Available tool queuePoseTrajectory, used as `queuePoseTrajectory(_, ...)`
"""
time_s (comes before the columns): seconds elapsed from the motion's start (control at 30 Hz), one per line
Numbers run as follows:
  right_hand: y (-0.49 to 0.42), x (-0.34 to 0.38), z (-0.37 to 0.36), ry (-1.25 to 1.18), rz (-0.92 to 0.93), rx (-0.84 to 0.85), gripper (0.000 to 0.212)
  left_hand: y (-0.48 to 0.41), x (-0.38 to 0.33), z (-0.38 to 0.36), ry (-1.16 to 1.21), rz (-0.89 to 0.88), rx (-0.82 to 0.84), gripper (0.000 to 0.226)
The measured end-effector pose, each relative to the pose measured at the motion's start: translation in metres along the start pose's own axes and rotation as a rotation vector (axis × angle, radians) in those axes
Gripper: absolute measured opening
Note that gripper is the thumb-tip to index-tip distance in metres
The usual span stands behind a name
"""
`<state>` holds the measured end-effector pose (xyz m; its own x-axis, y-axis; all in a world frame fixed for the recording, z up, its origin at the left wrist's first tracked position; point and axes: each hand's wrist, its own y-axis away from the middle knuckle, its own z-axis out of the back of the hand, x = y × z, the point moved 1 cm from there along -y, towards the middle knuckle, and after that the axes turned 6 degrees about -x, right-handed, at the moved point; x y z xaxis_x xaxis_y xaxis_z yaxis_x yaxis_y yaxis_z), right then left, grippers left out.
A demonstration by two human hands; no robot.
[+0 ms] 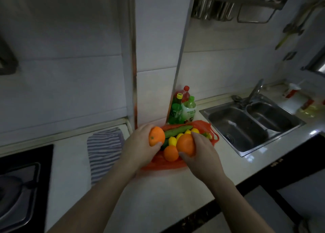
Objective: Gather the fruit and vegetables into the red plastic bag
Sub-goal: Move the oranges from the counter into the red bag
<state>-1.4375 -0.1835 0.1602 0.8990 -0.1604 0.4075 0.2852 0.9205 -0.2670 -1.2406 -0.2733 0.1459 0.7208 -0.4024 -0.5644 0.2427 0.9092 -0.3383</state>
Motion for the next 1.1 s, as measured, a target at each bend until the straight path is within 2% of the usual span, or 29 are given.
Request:
queuePoseTrajectory(0.27,-0.05,-0.014,-0.031,-0.01,0.025,0.102,0.08,-0.029,0.017,-0.039,-0.014,0.093,0.05,0.059)
queuePoseTrajectory(0.6,-0.1,-0.039,-0.101,-0.078,0.126,0.334,0.08,-0.021,0.045,-0.103,-0.028,0.335,0.078,0.05)
queuePoseTrajectory(0.77,-0.105,-0.042,-0.132,-0.068,0.168,0.427,0.081,-0.009,0.06,-0.121,-0.013,0.436,0.109,0.038)
queuePoseTrajectory(0.93,-0.1,-0.038,-0.157,-0.092,0.188,0.497,0.08,0.003,0.077,-0.135,-0.054,0.517,0.172,0.051)
queuePoseTrajectory(1.1,-0.092,-0.032,-0.177,-0.094,0.227,0.546,0.078,0.011,0.09,-0.141,-0.097,0.539,0.203,0.052)
